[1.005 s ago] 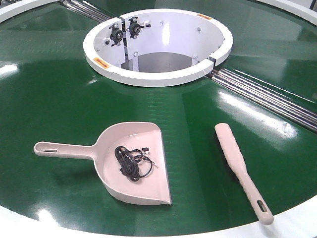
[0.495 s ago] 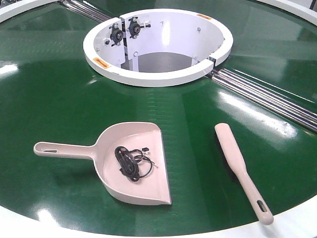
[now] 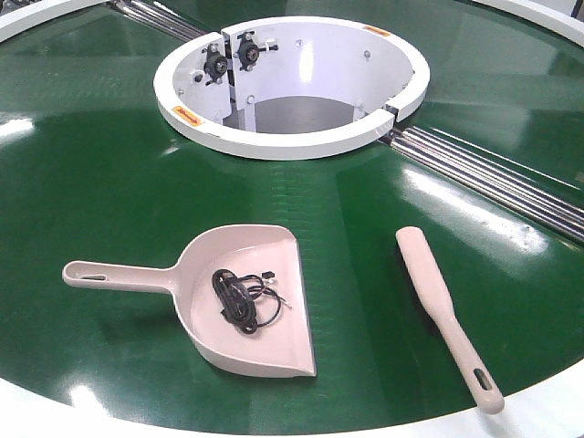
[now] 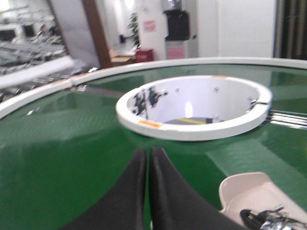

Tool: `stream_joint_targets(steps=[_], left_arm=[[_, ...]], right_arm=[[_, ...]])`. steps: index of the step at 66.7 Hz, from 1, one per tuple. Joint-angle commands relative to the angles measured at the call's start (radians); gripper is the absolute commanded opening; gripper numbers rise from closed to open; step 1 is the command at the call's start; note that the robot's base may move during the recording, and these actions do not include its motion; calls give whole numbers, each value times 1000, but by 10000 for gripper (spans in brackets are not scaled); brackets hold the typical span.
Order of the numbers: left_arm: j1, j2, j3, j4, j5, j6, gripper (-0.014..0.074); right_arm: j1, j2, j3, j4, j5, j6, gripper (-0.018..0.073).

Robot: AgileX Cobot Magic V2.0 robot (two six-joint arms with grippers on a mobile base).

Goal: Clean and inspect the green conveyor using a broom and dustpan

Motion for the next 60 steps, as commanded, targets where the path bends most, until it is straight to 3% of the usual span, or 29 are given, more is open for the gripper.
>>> stream_joint_targets(steps=[1,15,25,60], left_arm=[[58,-24,38,-47,-48,-9,-6],[155,-198,292,-57,-74,-9,-6],[174,-320,443,-56,-154,-9,-6],[173,-311,442,-55,-123,-9,-6]], right_arm=[[-3,12,-23,1,-66,-8,-8],[-3,12,-23,1,-66,-8,-8],[-3,12,-23,1,-66,-8,-8],[-3,12,-23,1,-62,-8,-8]])
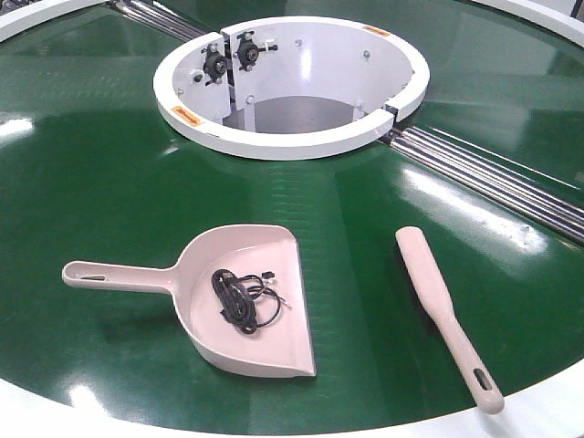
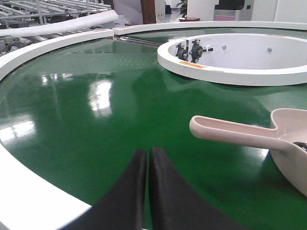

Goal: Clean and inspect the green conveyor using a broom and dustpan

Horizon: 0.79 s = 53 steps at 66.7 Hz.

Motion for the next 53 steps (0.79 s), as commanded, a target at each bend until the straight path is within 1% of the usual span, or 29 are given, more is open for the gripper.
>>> stream_joint_targets(steps=[1,36,43,48,53], left_arm=[[0,-14,19,-12,-73,-7,-6],[0,-14,19,-12,-73,-7,-6],[0,-14,19,-12,-73,-7,-6],[0,-14,19,-12,-73,-7,-6],[0,-14,19,-12,-73,-7,-6]], right_arm=[[-3,12,-26,-1,-68,-8,-8],[-3,12,-26,-1,-68,-8,-8],[-3,12,-26,-15,-129,-9,-8],[-15,12,-26,-38,-154,-8,-7],[-52,12,-26,-70,-157,-2,-8]])
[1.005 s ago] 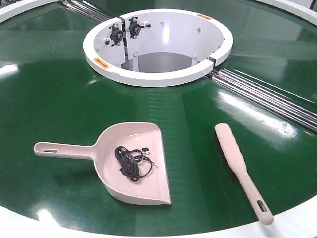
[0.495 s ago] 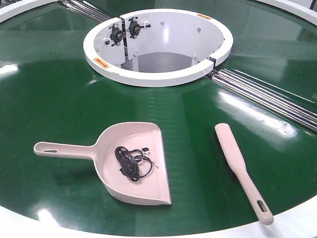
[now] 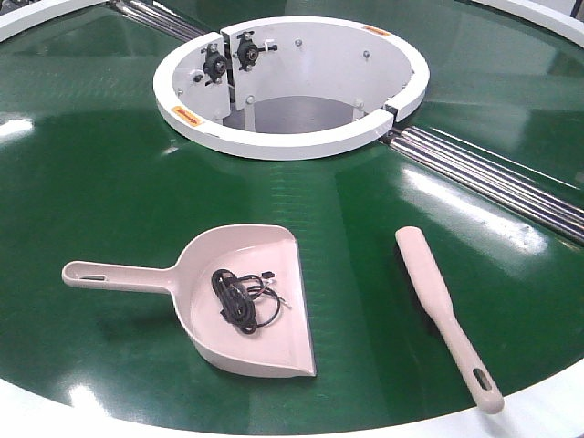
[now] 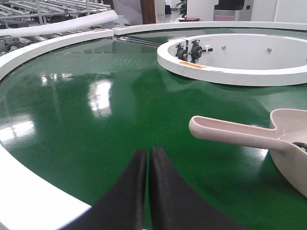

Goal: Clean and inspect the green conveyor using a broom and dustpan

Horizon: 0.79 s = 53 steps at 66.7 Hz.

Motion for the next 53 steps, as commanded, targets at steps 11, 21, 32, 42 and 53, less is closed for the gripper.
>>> stream_joint_targets(steps=[11,21,32,42,53], left_arm=[[0,-14,19,-11,-73,-7,-6],[0,-14,19,-11,-73,-7,-6],[0,-14,19,-11,-73,-7,-6],[0,-14,18,-11,-73,-7,-6],[0,-14,18,-11,-73,-7,-6]], right_arm=[[-150,12,-26,-80,-81,-2,-8],[-198,-44,98,-78,-213,-1,-8],[-197,-211,319,-72,-401,-2,-8],[-197,-268,466,-55,-472,5,-8],[-197,-268,507,-31,-474,21,-8]])
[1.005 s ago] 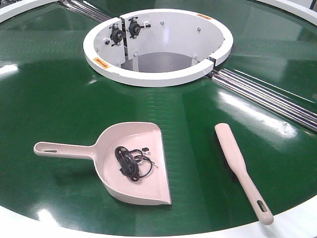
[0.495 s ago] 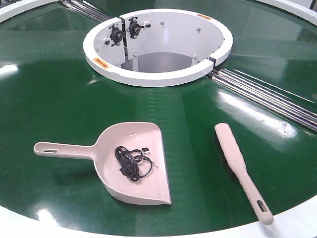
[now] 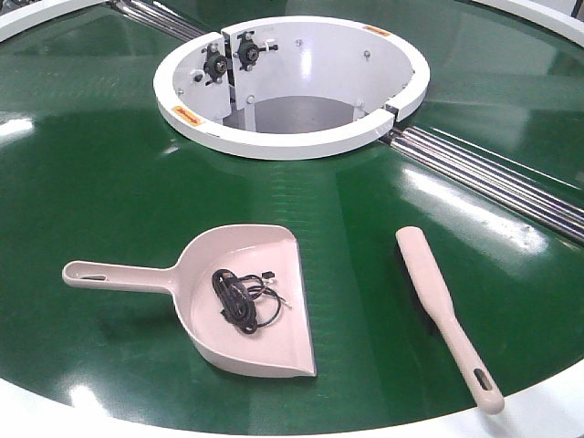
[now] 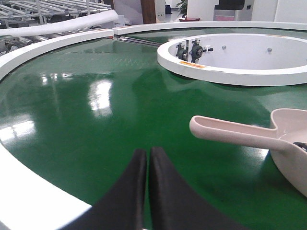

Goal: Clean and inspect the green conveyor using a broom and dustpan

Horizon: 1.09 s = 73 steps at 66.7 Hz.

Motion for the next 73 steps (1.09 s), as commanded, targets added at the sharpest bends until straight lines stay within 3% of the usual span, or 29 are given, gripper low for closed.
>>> stream_joint_targets(steps=[1,33,48,73], left_arm=[[0,-14,18,-10,-73,-7,-6],[0,-14,18,-10,-73,-7,-6],[0,-14,18,-10,-73,-7,-6],[0,-14,18,-10,-73,-7,-6]], right_arm=[[-4,-7,17,6,-85,-2,-8],[-4,-7,17,6,-116,-2,-8],[75,-7,17,-14,-121,-10,-8],[74,-7,17,-16,-113,-8,-8]])
